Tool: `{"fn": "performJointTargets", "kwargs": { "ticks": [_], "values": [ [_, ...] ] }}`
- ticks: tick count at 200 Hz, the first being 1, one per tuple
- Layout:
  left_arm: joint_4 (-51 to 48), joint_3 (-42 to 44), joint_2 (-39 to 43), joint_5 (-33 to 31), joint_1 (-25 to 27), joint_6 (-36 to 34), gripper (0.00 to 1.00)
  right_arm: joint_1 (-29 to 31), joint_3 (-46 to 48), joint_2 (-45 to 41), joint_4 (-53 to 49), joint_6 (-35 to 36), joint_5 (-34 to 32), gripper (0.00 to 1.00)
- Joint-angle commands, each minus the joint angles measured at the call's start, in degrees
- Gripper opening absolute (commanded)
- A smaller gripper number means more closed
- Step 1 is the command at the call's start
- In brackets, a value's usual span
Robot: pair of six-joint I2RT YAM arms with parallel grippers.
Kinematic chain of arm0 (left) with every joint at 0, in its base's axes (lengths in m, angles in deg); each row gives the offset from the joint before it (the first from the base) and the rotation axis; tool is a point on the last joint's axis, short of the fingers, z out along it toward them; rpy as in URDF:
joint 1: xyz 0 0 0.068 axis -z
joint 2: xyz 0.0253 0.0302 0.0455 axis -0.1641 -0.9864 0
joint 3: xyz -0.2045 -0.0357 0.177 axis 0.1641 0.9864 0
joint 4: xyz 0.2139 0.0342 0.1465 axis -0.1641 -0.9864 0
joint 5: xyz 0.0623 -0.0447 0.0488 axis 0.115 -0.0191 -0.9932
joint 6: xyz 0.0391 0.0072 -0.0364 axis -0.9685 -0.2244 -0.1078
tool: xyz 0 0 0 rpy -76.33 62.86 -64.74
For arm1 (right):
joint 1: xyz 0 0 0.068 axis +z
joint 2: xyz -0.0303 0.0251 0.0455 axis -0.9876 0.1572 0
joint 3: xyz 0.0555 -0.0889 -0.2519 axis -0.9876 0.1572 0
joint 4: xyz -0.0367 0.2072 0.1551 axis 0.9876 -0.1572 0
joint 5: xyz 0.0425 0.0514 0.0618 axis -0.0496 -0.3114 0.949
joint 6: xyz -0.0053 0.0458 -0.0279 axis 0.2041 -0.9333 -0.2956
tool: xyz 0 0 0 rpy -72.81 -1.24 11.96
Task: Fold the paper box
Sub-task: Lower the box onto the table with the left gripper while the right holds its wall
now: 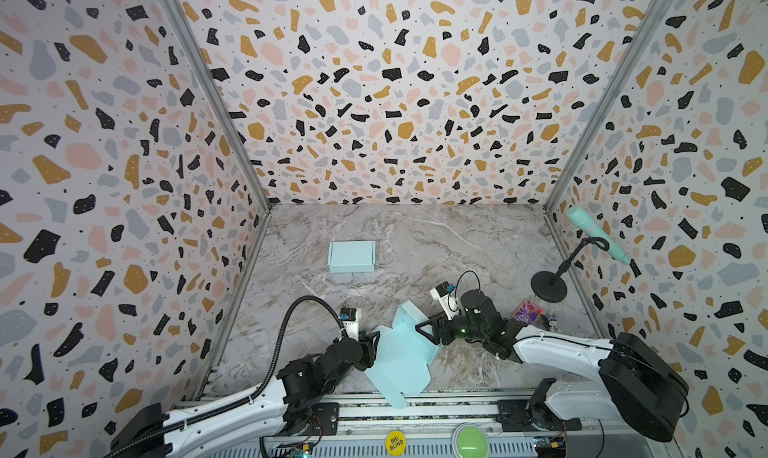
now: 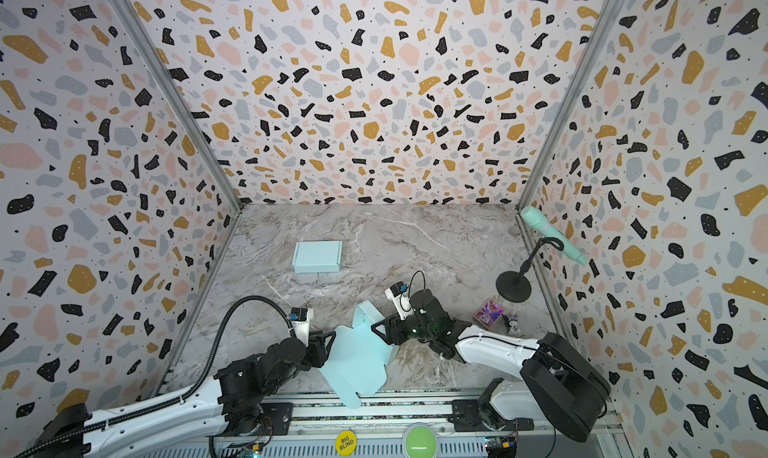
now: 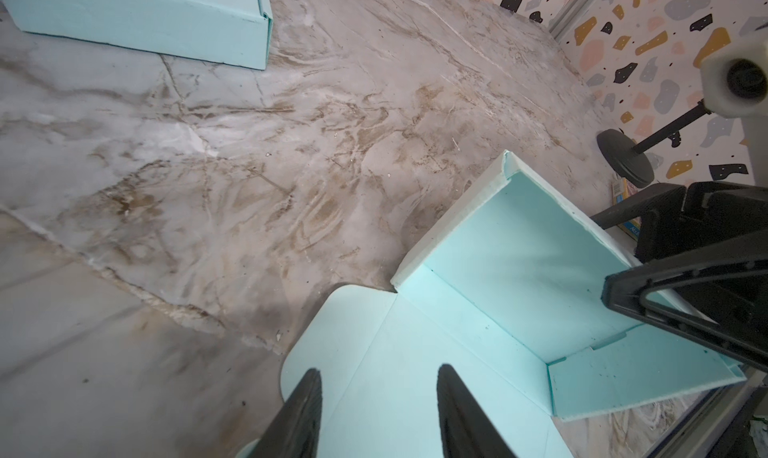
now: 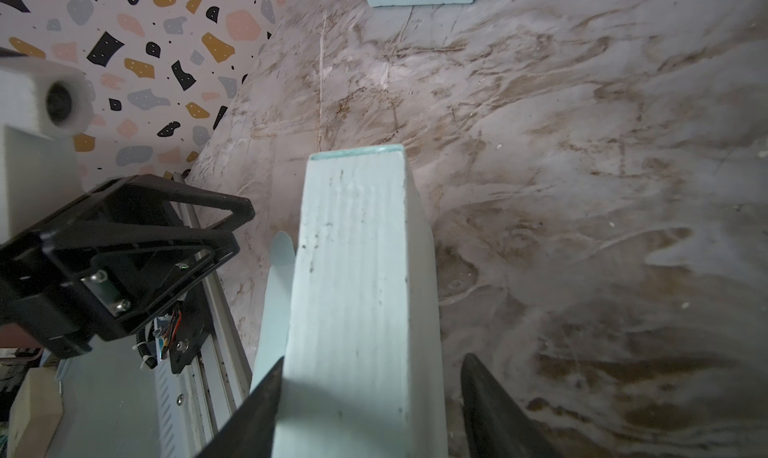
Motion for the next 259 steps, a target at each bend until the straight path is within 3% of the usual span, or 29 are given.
{"fn": "performJointTargets", "kwargs": {
  "ticks": [1,106,142,160,230,259],
  "values": [
    [-3.36,-2.14,0.71,0.37,0.23,1.57,0.47,-1.44,1.37,-1.43,2.16,-0.94,2.27,0.63],
    [-6.43,-1.3,6.93,0.09,0.09,5.04,0.52,-9.27,6.62,0.34,9.62,-3.0,9.06,0.64],
    [-7.04,-0.66,7.84,0.5,0.09,7.57,0.62,-11.69,8.36,1.86,12.67,-3.59,11.26,0.63],
    [-5.37,0.0,7.54,1.49,0.0,8.0,0.67,-12.1,8.66,2.21,13.05,-3.51,11.44,0.63],
    [3.91,3.79,4.28,5.05,0.0,9.52,0.68,-13.09,9.85,2.95,14.29,-3.38,12.28,0.63],
    [10.03,3.95,-0.7,6.48,0.0,9.69,0.62,-13.05,10.1,3.0,14.54,-3.38,12.42,0.62]
  ]
}}
